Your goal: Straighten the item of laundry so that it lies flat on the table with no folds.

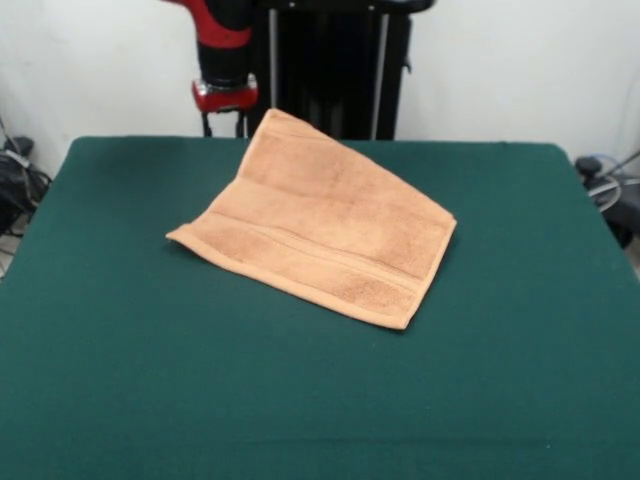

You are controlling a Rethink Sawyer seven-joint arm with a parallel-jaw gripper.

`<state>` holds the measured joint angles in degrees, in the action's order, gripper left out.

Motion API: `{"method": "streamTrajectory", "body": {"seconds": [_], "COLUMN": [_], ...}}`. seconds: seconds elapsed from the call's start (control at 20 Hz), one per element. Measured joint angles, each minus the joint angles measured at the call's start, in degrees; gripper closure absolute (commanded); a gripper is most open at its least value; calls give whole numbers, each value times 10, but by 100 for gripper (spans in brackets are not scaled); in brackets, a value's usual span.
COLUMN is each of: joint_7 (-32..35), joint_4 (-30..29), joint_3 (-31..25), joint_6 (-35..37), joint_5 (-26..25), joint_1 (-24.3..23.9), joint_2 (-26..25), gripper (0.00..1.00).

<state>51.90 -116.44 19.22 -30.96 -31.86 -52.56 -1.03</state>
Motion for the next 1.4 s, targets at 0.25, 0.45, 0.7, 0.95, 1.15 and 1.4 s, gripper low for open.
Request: {"method": "streamTrajectory", "body": {"seconds": [0.25, 0.45, 0.7, 0.95, 1.15, 1.4], "joint_7": [0, 0, 0, 0, 0, 0], "joint_4": [-30, -46, -69, -95, -111, -131], "joint_3": [-1, -3, -12, -23, -30, -33], "joint_6": [87, 125, 170, 221, 252, 290], "joint_5": [0, 0, 0, 0, 0, -1], "joint_1": [11, 18, 21, 21, 20, 10], "joint_2": [53, 83, 125, 176, 207, 250], "gripper": [0, 0, 0, 0, 0, 0]}}
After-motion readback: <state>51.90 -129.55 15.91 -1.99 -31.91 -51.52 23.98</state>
